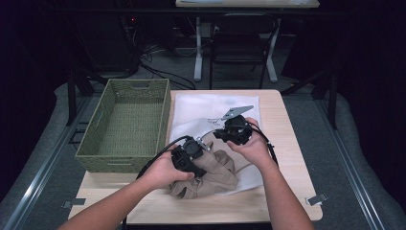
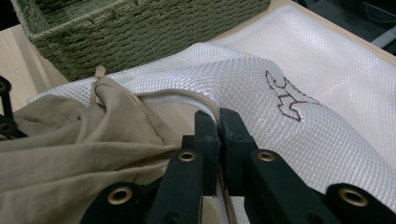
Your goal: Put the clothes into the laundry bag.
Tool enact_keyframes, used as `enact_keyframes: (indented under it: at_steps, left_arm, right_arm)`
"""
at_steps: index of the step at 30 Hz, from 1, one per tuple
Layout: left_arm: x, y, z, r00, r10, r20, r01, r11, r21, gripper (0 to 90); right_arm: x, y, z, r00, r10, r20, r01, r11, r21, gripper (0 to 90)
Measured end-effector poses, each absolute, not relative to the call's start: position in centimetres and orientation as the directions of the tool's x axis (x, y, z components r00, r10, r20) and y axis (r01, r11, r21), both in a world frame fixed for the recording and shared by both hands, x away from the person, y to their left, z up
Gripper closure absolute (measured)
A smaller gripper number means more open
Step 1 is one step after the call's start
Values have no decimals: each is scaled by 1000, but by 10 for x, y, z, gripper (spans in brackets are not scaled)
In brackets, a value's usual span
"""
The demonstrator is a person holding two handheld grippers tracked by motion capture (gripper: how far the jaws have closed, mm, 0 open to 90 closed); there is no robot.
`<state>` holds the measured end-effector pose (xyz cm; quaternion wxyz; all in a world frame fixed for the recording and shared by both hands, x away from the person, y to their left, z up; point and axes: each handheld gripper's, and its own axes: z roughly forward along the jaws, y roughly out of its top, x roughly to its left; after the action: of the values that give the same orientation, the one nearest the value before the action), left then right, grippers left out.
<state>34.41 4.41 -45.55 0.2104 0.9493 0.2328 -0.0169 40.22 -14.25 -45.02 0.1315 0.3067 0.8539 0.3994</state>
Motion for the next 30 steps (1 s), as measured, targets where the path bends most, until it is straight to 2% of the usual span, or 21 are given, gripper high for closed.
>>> enact_keyframes:
  at_steps: [30]
  left_arm:
    - [369,32,-474,829,543,-134,545,-732,409,634]
  right_arm:
    - [401,-143,-451,-778,628,16,417,496,762,868]
